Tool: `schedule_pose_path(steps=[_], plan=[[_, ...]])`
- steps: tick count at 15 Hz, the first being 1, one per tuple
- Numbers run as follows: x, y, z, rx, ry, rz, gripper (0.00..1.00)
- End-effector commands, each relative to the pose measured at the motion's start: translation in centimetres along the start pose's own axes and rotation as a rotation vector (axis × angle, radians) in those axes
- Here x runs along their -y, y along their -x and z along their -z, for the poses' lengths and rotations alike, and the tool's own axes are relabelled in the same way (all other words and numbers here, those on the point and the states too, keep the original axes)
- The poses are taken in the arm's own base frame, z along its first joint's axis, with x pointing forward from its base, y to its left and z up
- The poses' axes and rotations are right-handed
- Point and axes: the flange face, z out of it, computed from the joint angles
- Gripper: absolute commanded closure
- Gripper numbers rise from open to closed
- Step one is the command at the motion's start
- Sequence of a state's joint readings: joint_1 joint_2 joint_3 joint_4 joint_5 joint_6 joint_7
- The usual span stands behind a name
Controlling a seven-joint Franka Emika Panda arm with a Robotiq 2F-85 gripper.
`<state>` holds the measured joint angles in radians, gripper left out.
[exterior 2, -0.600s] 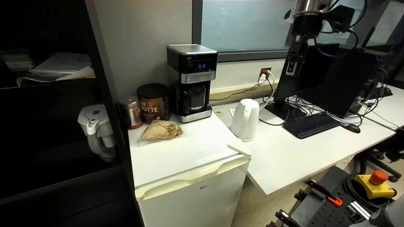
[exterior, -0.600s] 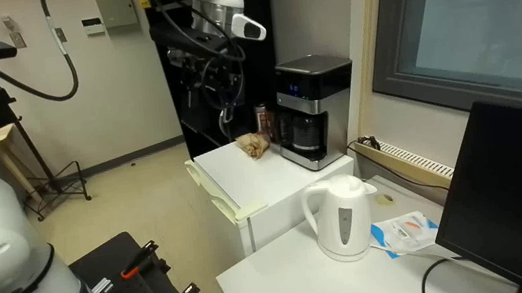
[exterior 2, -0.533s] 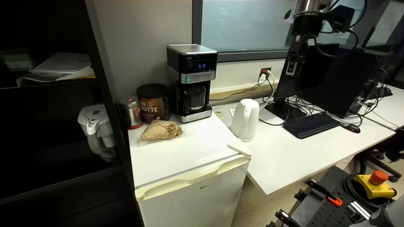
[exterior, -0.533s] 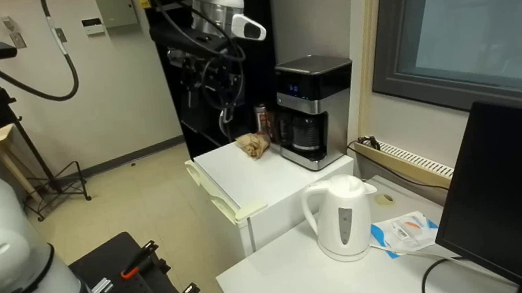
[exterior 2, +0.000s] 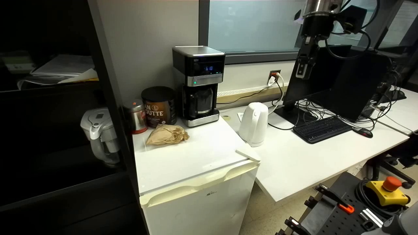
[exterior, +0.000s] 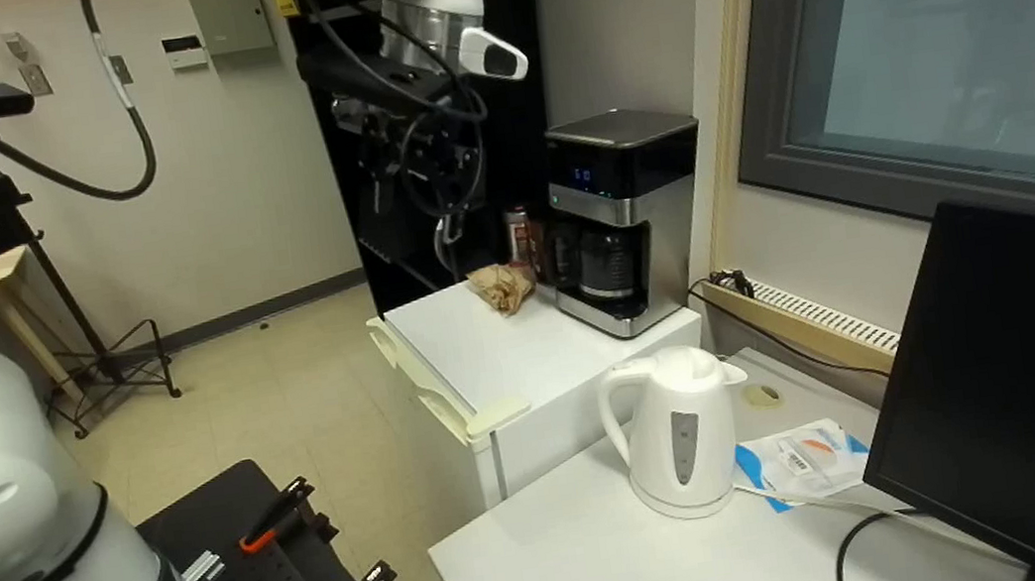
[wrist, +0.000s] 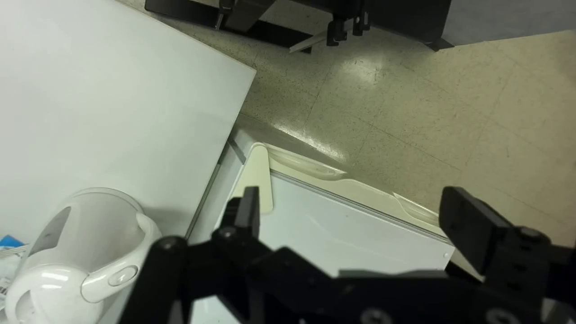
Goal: Press a button on the right side of the coffee machine
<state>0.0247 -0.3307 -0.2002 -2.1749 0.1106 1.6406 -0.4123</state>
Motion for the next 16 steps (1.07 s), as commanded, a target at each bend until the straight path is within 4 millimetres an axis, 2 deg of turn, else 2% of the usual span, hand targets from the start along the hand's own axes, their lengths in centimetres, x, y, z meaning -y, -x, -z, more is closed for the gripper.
schedule_pose_path(steps=[1,7,8,9,16], plan=[[-0.4,-1.2,-0.9,-0.002,0.051,0.037,0.00],[-0.8,-5.7,-3.7,-0.017,0.187,0.204,0.00],[-0.8,-6.6,-4.1,-0.024,0.207,0.232,0.25],[-0.8,-7.5,-4.5,-0.033,0.235,0.264,0.26],[-1.5,-12.7,-6.4,-0.154,0.406,0.421,0.78]])
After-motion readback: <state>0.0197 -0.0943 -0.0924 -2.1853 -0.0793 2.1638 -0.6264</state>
